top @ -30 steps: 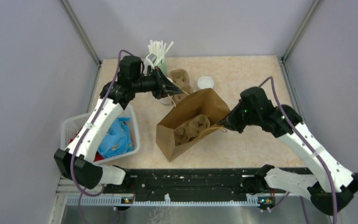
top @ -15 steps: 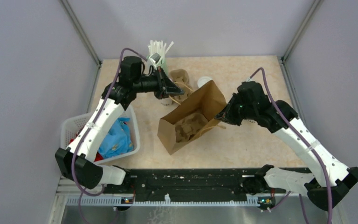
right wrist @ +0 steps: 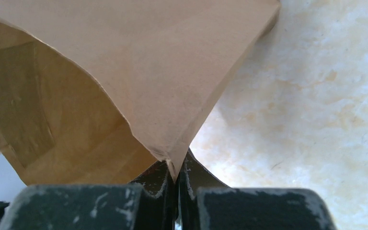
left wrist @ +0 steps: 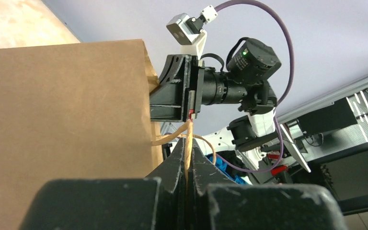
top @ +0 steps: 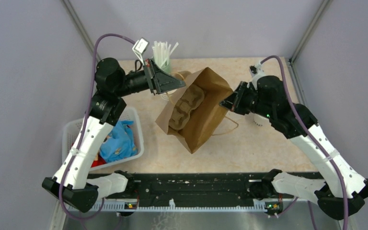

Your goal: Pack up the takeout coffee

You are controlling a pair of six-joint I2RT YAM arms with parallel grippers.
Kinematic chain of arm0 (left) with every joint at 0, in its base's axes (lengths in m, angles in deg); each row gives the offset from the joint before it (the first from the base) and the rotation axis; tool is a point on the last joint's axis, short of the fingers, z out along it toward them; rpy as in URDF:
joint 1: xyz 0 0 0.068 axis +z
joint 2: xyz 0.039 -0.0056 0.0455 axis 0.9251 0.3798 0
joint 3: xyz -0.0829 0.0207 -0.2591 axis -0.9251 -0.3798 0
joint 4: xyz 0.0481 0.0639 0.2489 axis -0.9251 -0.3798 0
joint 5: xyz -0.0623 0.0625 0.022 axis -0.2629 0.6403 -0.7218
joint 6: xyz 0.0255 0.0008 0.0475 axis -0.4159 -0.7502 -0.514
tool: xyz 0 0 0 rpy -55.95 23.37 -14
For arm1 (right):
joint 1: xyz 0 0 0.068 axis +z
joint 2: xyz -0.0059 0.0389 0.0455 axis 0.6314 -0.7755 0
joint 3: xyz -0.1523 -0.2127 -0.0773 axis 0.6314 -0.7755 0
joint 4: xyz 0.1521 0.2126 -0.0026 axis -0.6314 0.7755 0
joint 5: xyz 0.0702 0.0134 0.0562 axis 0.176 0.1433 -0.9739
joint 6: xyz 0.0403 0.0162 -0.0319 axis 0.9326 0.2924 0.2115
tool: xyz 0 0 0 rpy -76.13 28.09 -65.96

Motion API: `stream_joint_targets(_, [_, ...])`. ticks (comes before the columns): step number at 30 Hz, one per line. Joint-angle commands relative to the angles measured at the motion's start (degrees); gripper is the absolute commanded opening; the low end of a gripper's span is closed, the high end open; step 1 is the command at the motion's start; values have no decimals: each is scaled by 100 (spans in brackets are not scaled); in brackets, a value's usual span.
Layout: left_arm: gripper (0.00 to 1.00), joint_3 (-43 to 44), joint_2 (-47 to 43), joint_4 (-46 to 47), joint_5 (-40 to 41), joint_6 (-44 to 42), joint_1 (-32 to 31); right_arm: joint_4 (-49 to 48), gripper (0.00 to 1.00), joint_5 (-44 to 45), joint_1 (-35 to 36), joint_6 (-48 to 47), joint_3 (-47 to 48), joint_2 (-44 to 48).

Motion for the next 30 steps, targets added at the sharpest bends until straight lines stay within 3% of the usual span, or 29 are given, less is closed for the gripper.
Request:
stream_joint_targets(1, [0, -327, -65, 532, -87, -3, -70, -1111, 0, 229, -49, -798, -654, 449])
stream_joint_targets(7, [0, -414, 45, -197, 59, -212, -73, -589, 0, 312, -46, 53, -408, 344])
stream_joint_targets(10, [0, -391, 114, -828, 564, -282, -75, -271, 0, 164, -45, 517, -367, 308])
stream_joint_targets(14, [0, -26, 573, -1872, 927, -463, -1, 448, 0, 9, -52, 888, 12, 119])
stream_joint_targets(19, [0, 445, 931, -2157, 973, -674, 90, 1303, 3, -57, -48, 976, 495, -39])
stream_joint_targets(23, [0, 1109, 1279, -2588, 1110, -1039, 166, 1391, 8, -203, -45, 1844, 351, 159])
stream_joint_targets(24, [6, 1290, 1398, -2733, 1157, -1140, 163, 1260, 12, -222, -45, 2075, 120, 260])
stream_joint_targets(26, [30, 1718, 1633, -3148, 1231, -1402, 168, 811, 21, -204, -46, 2381, -334, 487])
stream_joint_targets(30, [60, 2659, 1917, -4146, 1527, -1945, 167, 476, 39, -110, -45, 2302, -521, 506])
